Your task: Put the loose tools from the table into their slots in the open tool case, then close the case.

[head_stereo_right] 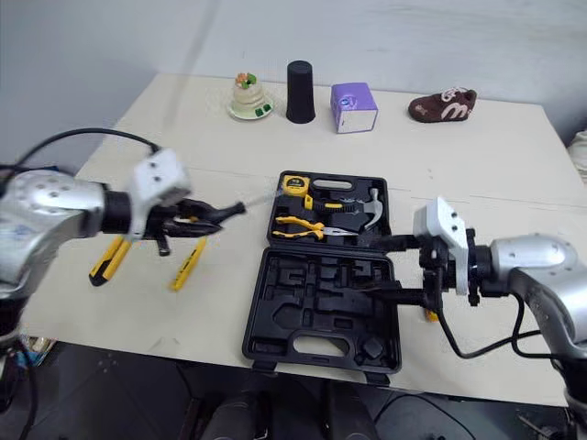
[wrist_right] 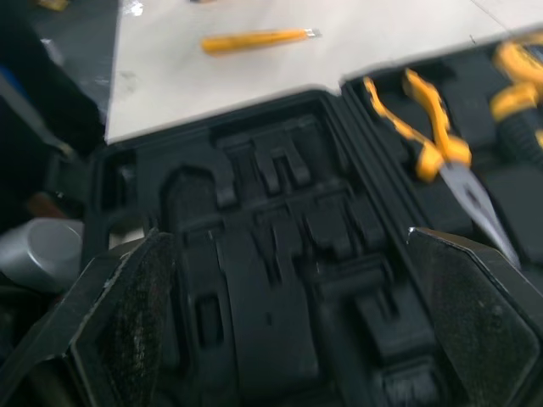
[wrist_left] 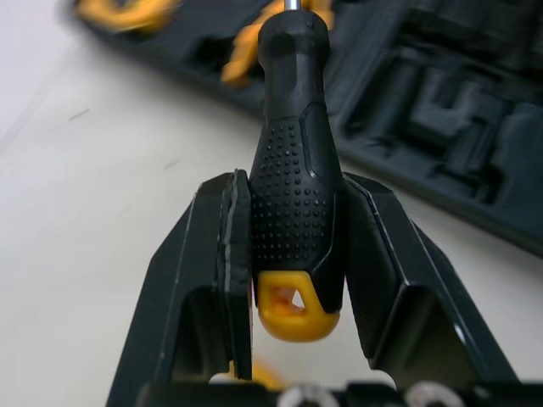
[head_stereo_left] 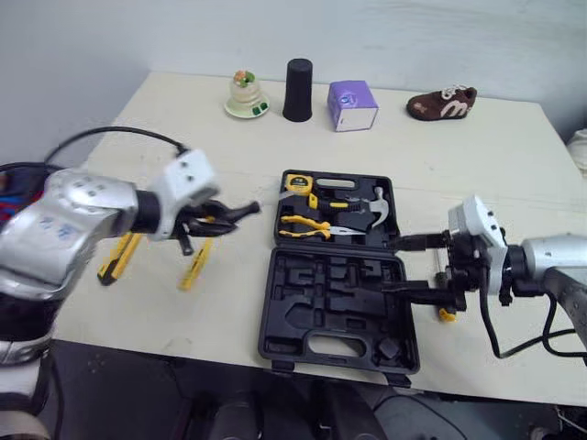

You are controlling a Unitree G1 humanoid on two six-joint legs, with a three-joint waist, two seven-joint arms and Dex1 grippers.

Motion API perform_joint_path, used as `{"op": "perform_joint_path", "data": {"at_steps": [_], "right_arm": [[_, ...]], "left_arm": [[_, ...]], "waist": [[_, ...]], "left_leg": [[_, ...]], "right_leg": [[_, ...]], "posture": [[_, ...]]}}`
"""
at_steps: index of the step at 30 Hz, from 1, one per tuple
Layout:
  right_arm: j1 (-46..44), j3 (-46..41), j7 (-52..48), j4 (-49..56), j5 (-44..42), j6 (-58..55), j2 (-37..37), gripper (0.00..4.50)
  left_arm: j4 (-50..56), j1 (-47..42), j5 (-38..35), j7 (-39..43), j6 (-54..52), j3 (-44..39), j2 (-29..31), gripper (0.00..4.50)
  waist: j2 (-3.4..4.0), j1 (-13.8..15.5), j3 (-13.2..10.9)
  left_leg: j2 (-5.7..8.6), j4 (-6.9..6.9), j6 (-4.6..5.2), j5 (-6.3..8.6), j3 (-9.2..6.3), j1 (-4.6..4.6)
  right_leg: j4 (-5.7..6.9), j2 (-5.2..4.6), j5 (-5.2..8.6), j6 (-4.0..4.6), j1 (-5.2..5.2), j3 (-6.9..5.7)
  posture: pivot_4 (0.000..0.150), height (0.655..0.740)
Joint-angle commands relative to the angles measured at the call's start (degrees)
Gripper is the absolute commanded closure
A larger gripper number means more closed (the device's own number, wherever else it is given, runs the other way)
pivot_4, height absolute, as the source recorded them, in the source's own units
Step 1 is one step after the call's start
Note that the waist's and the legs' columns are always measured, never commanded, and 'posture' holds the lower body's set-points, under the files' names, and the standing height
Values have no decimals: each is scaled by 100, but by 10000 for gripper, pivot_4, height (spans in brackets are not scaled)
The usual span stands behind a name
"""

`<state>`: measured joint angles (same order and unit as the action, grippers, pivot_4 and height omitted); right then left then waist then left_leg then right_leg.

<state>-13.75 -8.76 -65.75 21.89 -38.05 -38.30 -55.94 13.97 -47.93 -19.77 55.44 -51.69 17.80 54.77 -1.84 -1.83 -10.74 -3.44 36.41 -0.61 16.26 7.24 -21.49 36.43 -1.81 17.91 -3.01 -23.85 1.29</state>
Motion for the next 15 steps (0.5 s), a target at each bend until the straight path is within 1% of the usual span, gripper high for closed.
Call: {"op": "perform_joint_path", "data": {"at_steps": [1, 4, 9, 15], "right_arm": [[309, -403, 246, 322, 64, 98, -46, 0], [784, -705, 426, 688, -36, -40, -51, 0], [1276, -1006, 663, 996, -82, -141, -1, 0], [1672, -1248, 852, 1272, -215, -230, 67, 0]], "left_arm": [[-534, -773, 646, 736, 593, 917, -358, 34563], [-1108, -1345, 1158, 987, 826, 1628, -1031, 34563], [-1459, -1616, 1625, 1338, 807, 2166, -1531, 34563], [-1972, -1738, 2056, 1268, 901, 2261, -2099, 34563]], "waist": [[-2, 12, -1], [-1, 29, -2], [-3, -18, -2], [-5, 22, -4]], "left_leg": [[-12, 18, -4, 2, -3, -5], [-23, 61, -17, 12, -7, -14], [-22, 71, -7, 17, 4, -6], [-21, 81, 1, 14, -1, -3]], "right_leg": [[1, 17, 1, -3, 0, 2], [17, 41, 7, -10, -3, 6], [43, 42, 13, -28, -4, 47], [60, 41, 13, -32, -5, 49]], "posture": [[1500, 7383], [1500, 7383], [1500, 7383], [1500, 7383]]}}
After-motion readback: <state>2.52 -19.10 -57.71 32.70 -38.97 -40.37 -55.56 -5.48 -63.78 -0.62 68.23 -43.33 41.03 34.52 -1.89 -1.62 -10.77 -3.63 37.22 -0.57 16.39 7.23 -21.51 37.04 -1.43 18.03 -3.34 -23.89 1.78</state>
